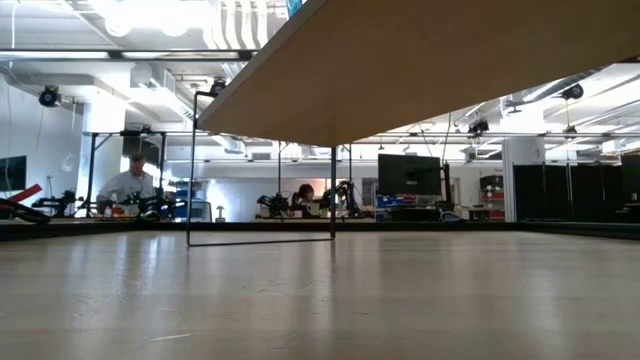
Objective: Stack small to large cups/mugs on shelf
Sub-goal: Return to Home Position
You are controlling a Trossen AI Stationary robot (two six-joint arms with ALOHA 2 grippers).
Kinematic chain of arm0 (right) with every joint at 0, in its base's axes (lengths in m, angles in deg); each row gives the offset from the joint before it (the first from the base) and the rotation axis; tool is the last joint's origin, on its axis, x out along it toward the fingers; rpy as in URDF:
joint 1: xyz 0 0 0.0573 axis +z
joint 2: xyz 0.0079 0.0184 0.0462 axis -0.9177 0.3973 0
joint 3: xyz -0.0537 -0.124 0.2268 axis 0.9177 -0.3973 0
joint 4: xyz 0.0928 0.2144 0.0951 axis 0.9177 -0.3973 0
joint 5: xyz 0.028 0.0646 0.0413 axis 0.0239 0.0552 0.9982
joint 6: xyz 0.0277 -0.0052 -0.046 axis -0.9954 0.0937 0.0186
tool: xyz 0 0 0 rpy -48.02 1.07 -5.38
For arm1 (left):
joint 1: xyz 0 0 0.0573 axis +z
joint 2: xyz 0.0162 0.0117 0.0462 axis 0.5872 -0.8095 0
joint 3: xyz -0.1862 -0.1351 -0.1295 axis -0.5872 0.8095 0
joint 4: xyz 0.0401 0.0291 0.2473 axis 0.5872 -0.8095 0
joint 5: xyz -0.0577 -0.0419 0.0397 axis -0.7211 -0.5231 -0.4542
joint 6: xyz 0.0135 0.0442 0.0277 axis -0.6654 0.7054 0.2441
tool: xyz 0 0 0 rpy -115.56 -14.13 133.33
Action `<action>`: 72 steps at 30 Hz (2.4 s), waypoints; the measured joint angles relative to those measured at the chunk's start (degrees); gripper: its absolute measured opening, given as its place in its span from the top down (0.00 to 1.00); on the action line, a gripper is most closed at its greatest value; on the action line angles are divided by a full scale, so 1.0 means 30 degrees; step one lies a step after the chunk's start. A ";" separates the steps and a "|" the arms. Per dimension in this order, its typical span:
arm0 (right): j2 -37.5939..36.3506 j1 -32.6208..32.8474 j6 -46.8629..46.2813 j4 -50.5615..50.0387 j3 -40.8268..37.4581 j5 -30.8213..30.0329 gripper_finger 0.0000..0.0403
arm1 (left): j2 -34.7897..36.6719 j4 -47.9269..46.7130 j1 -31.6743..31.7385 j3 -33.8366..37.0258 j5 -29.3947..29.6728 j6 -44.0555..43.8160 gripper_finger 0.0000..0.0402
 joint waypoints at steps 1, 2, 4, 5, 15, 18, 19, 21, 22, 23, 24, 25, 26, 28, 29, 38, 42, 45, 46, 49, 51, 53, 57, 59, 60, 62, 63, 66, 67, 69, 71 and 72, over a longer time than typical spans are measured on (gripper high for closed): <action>-0.0291 -0.0517 -0.0240 0.0101 -0.0309 0.0360 0.98 | 0.0875 0.0435 0.0025 0.0862 0.0023 -0.0002 0.76; -0.0559 -0.1045 -0.0410 0.0189 -0.0609 0.0814 0.98 | 0.1698 0.0828 0.0045 0.1659 0.0053 0.0011 0.76; -0.1076 -0.1901 -0.0528 0.0590 -0.1207 0.1557 0.98 | 0.3213 0.1882 0.0038 0.3135 0.0064 0.0414 0.76; -0.1323 -0.2232 -0.0537 0.0769 -0.1520 0.1736 0.98 | 0.3861 0.2434 0.0038 0.3786 0.0052 0.0814 0.76; -0.3670 -0.3412 -0.2738 0.2394 -0.5811 0.1778 0.98 | 0.8319 0.3636 0.0045 0.8660 0.0013 0.2567 0.76; -0.4447 -0.3555 -0.2815 0.5284 -0.7739 0.1727 0.98 | 0.9284 0.4051 0.0045 1.0139 -0.0054 0.2304 0.76; -0.4717 -0.3601 -0.2808 0.6308 -0.8389 0.1727 0.98 | 0.9601 0.4459 0.0045 1.0675 -0.0094 0.2308 0.76; -0.5233 -0.3683 -0.2815 0.7883 -0.9494 0.1720 0.98 | 1.0649 0.5515 0.0045 1.1670 -0.0279 0.2406 0.76; -0.5500 -0.3697 -0.2897 0.8502 -1.0014 0.1697 0.98 | 1.1237 0.5830 0.0045 1.2105 -0.0341 0.2461 0.76; -0.5736 -0.3718 -0.3001 0.9056 -1.0436 0.1637 0.98 | 1.1723 0.6198 0.0038 1.2487 -0.0419 0.2478 0.76; -0.5975 -0.3724 -0.3081 0.9611 -1.0840 0.1606 0.98 | 1.2222 0.6412 0.0038 1.2841 -0.0615 0.2477 0.76; -0.6239 -0.3720 -0.3120 0.9997 -1.1224 0.1573 0.98 | 1.2646 0.6352 0.0038 1.3221 -0.0637 0.2483 0.76; -0.6502 -0.3725 -0.3144 1.0288 -1.1566 0.1564 0.98 | 1.3062 0.6280 0.0038 1.3612 -0.0656 0.2475 0.76; -0.7037 -0.3727 -0.3137 1.0700 -1.2169 0.1515 0.98 | 1.3921 0.6685 0.0052 1.4294 -0.0636 0.2482 0.76; -0.7262 -0.3727 -0.3137 1.0814 -1.2480 0.1336 0.98 | 1.4337 0.6581 0.0045 1.4715 -0.0680 0.2527 0.76; -0.8949 -0.3727 -0.4646 1.0947 -1.4294 0.0540 0.98 | 1.8954 0.8220 0.0038 1.8072 -0.1463 0.3472 0.76; -0.9611 -0.3727 -0.4601 1.0901 -1.4743 0.0536 0.98 | 1.9293 0.8426 0.0038 1.8939 -0.1872 0.3622 0.76; -1.0087 -0.3727 -0.4565 1.0909 -1.5362 0.0518 0.98 | 1.9121 0.8938 0.0045 1.9142 -0.2230 0.3502 0.76; -1.0314 -0.3734 -0.4780 1.0882 -1.5654 0.0518 0.98 | 1.9114 0.8791 0.0045 1.9330 -0.2230 0.3488 0.76; -1.0943 -0.3778 -0.5827 1.0081 -1.6148 0.0486 0.98 | 1.9345 0.8838 0.0045 1.9693 -0.2213 0.3749 0.76; -1.1345 -0.3778 -0.6097 0.9366 -1.6148 0.0413 0.98 | 1.9347 0.9280 0.0048 1.9874 -0.2103 0.4207 0.76; -1.1696 -0.3778 -0.6016 0.9174 -1.6141 0.0383 0.98 | 1.9347 0.9704 0.0045 2.0118 -0.2079 0.4443 0.76; -1.2300 -0.3778 -0.5424 0.8870 -1.6141 0.0326 0.98 | 1.9347 1.1568 0.0052 2.0853 -0.2322 0.4834 0.76; -1.2399 -0.3771 -0.5077 0.8669 -1.6133 0.0067 0.98 | 1.9347 1.2474 0.0052 2.1619 -0.2643 0.4809 0.76; -1.2412 -0.3771 -0.5063 0.8546 -1.6133 -0.0073 0.98 | 1.9340 1.2925 0.0052 2.1986 -0.2887 0.4544 0.76; -1.2430 -0.3771 -0.5098 0.8313 -1.6133 -0.0356 0.98 | 1.9347 1.3903 0.0046 2.2956 -0.3334 0.3640 0.76; -1.2427 -0.3771 -0.5221 0.8234 -1.6128 -0.0439 0.98 | 1.9347 1.3780 0.0045 2.3311 -0.3492 0.3208 0.76; -1.2430 -0.3771 -0.5637 0.8052 -1.6126 -0.0451 0.98 | 1.9142 1.3536 0.0045 2.3289 -0.3621 0.2541 0.76; -1.2430 -0.3768 -0.5783 0.8005 -1.6126 -0.0451 0.98 | 1.9108 1.3857 0.0045 2.3289 -0.3621 0.2744 0.76; -1.2424 -0.3771 -0.5825 0.7808 -1.6126 -0.0451 0.98 | 1.9288 1.4314 0.0045 2.3296 -0.3647 0.3302 0.76; -1.2343 -0.3766 -0.5866 0.7759 -1.6126 -0.0451 0.98 | 1.9362 1.4142 0.0052 2.3312 -0.3722 0.3712 0.76; -1.2306 -0.3771 -0.5881 0.7768 -1.6126 -0.0451 0.98 | 1.9362 1.4125 0.0052 2.3318 -0.3783 0.3790 0.76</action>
